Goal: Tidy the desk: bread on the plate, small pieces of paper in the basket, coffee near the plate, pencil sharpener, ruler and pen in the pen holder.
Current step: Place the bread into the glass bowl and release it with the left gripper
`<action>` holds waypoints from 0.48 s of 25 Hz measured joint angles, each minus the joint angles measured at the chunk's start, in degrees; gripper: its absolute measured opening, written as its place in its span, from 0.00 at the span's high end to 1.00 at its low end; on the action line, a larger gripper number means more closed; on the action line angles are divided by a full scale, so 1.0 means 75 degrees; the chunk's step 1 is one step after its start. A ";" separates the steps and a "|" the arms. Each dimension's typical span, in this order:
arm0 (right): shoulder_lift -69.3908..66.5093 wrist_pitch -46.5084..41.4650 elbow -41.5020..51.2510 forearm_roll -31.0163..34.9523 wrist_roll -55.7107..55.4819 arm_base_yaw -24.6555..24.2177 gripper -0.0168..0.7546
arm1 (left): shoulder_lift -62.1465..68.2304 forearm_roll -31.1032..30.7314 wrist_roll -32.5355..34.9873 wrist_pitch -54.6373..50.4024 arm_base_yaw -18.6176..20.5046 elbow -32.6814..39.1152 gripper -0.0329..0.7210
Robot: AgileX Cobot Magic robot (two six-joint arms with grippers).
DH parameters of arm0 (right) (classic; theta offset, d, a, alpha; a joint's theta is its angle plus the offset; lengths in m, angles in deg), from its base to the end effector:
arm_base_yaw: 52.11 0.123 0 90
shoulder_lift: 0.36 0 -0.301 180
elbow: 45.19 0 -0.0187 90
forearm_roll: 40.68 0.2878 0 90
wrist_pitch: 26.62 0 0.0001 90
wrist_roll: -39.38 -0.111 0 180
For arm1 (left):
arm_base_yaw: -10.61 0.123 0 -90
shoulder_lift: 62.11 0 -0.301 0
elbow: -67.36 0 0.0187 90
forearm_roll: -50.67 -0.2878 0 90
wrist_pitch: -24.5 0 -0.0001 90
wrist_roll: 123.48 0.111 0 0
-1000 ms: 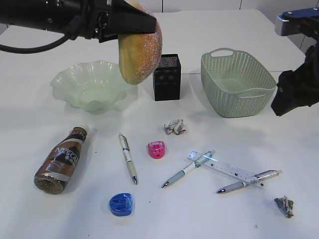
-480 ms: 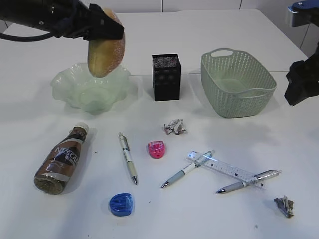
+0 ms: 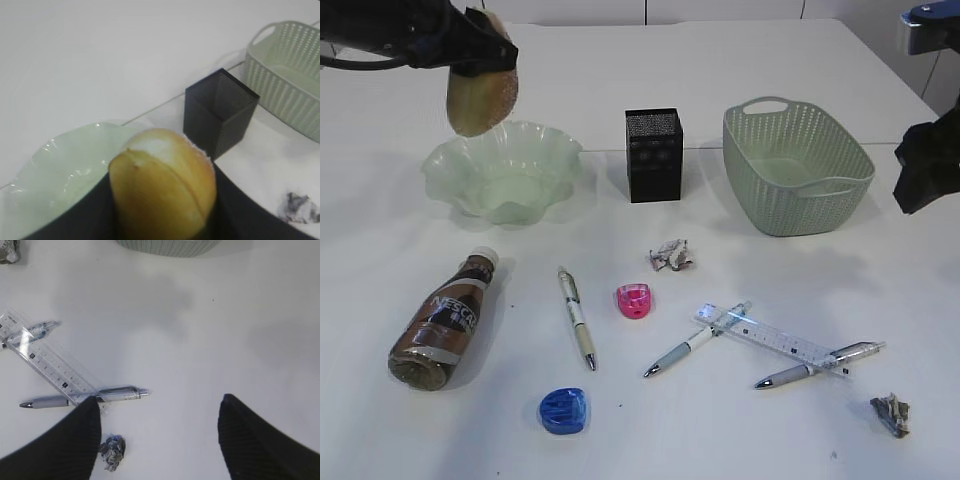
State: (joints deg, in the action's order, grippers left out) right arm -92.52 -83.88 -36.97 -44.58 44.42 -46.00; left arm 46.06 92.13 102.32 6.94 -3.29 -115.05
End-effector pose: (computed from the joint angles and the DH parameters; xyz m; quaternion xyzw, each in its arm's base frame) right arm 0.3387 0.0299 0.2878 -0.1077 0.9746 -0.0298 0.1941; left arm 0.4518 -0.1347 0.2959 0.1961 0.8366 -0.1224 0.4967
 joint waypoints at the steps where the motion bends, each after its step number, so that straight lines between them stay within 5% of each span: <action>1: 0.0000 -0.0039 0.0000 0.0000 0.0000 0.0000 0.24 | 0.0028 -0.0063 -0.0127 0.0211 0.0000 0.0000 0.58; 12: 0.0000 -0.0336 0.0000 -0.0005 -0.0018 -0.0003 0.24 | 0.1020 0.0125 -0.0511 0.2565 0.0000 0.0000 0.58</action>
State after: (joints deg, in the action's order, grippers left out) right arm -92.52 -86.40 -36.97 -44.62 44.28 -46.02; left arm 53.71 93.07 98.49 26.18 -3.29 -115.05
